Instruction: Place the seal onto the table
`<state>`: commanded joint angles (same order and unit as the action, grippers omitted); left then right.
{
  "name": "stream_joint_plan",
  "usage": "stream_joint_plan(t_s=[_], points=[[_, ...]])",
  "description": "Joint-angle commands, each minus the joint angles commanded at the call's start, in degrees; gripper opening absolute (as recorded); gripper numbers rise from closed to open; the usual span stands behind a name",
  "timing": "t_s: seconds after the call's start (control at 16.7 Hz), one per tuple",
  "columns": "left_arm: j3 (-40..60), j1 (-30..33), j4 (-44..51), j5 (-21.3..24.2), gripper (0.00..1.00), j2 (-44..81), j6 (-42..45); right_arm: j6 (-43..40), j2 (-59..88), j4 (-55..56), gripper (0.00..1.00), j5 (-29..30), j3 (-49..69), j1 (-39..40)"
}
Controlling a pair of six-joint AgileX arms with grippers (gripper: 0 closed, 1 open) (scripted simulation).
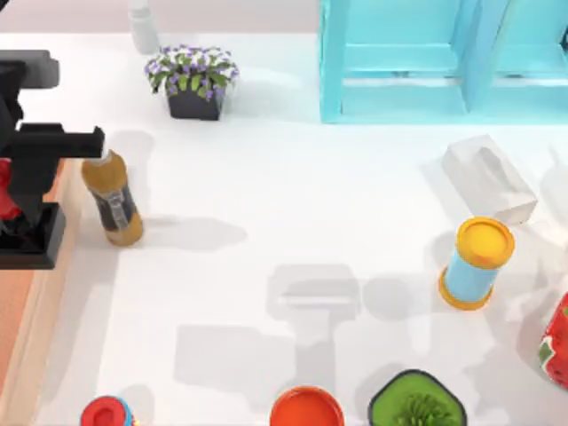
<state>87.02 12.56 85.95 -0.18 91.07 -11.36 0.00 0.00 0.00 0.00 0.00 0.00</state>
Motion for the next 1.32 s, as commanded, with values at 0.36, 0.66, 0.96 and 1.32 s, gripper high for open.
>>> stream_joint_plan(t_s=[0.36, 0.66, 0.96, 1.32], points=[[9.7, 11.8, -5.9, 0.2, 0.0, 16.6, -11.2, 0.0, 0.0, 0.0, 1.0, 0.0, 0.0, 0.0], [17.9, 22.6, -12.6, 0.3, 0.0, 31.3, -22.1, 0.0, 0.0, 0.0, 1.0, 0.0, 0.0, 0.0], [19.3, 24.6, -14.1, 0.3, 0.0, 33.4, -24.1, 0.0, 0.0, 0.0, 1.0, 0.0, 0.0, 0.0], [14.6, 24.5, -19.8, 0.3, 0.0, 34.3, -23.9, 0.0, 0.0, 0.0, 1.0, 0.0, 0.0, 0.0]])
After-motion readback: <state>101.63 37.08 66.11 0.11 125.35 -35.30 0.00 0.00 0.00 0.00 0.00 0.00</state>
